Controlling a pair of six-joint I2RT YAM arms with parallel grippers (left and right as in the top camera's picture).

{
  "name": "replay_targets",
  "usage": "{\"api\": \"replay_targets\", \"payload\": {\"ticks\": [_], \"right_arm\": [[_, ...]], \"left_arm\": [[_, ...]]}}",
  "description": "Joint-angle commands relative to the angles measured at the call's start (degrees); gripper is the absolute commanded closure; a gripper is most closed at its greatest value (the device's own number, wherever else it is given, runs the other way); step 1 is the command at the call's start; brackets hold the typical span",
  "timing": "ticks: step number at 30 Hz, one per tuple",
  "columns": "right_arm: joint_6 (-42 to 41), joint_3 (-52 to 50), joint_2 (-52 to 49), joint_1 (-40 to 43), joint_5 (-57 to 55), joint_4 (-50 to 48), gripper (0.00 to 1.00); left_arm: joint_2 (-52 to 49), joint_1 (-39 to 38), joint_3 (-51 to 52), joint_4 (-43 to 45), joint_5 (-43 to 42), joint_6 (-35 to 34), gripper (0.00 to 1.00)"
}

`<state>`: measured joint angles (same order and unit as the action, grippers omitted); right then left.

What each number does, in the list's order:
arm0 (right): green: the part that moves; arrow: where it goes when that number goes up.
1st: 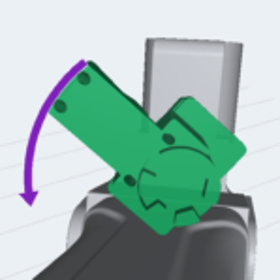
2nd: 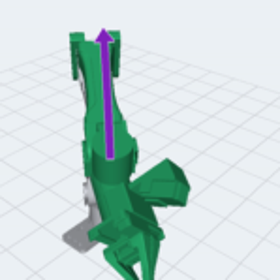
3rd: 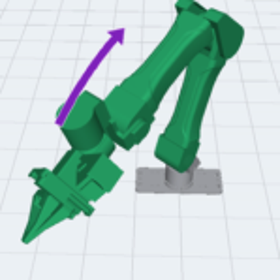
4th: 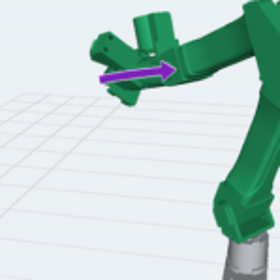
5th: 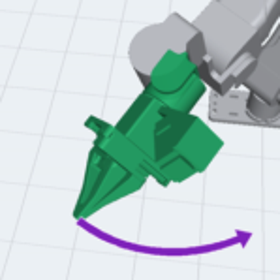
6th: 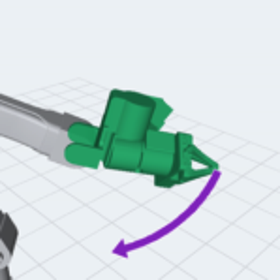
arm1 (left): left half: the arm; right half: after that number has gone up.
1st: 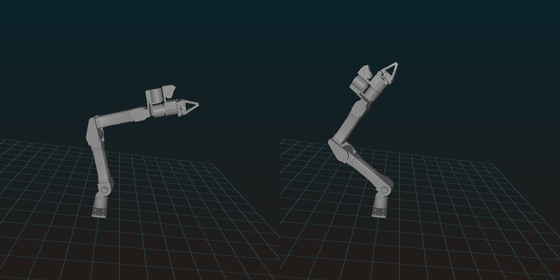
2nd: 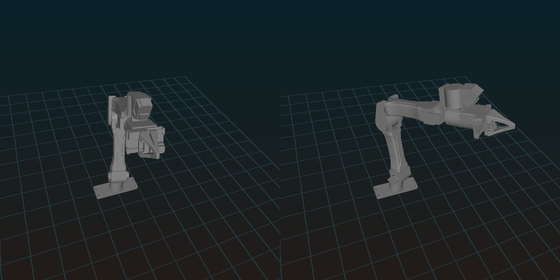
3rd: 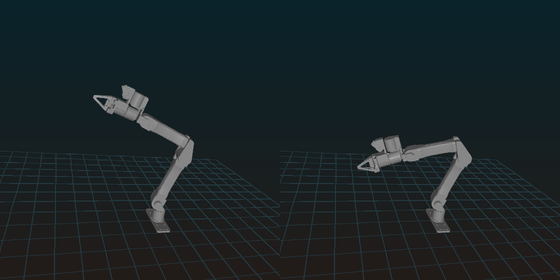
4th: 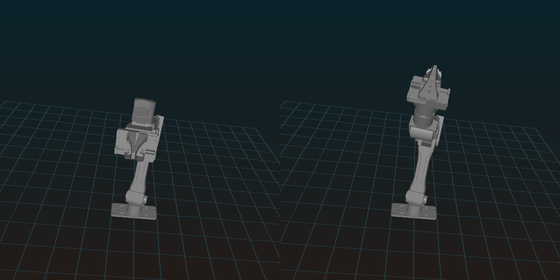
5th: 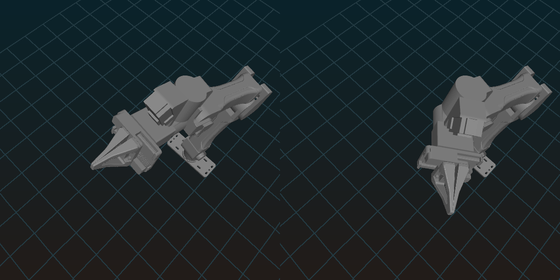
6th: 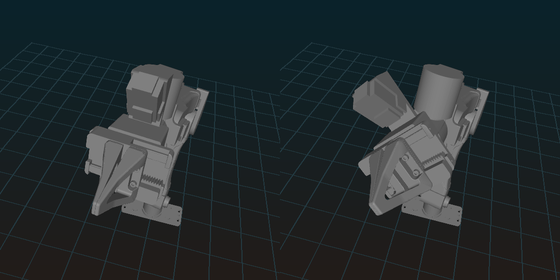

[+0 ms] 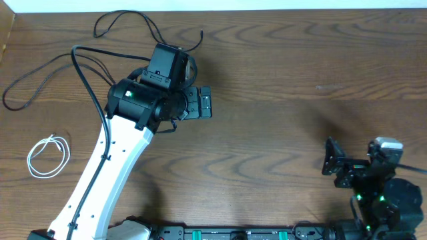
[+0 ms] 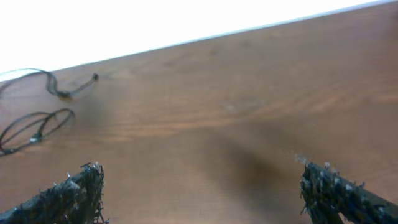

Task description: Untangle cables

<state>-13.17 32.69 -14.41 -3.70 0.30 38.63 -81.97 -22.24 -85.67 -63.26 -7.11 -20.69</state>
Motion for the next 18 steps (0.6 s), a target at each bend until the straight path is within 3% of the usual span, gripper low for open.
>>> {"api": "replay_targets", "payload": {"ticks": [1,12,18], "right_arm": [[3.0,-5.8,3.9,0.4,3.5,-5.2,0.01],[3.0,-19.4,10.7,0.4,7.2,-23.2,0.01],[3.0,-24.3,14.1,0.3,7.6,-28.1,0.01]], "left_arm": [[-0.3,-0.1,0.1,-0.4,0.8,0.7,0.00],[-0.3,-0.1,0.1,-0.4,0.8,0.7,0.00],[-0.3,-0.1,0.1,-0.4,0.8,0.7,0.00]]}}
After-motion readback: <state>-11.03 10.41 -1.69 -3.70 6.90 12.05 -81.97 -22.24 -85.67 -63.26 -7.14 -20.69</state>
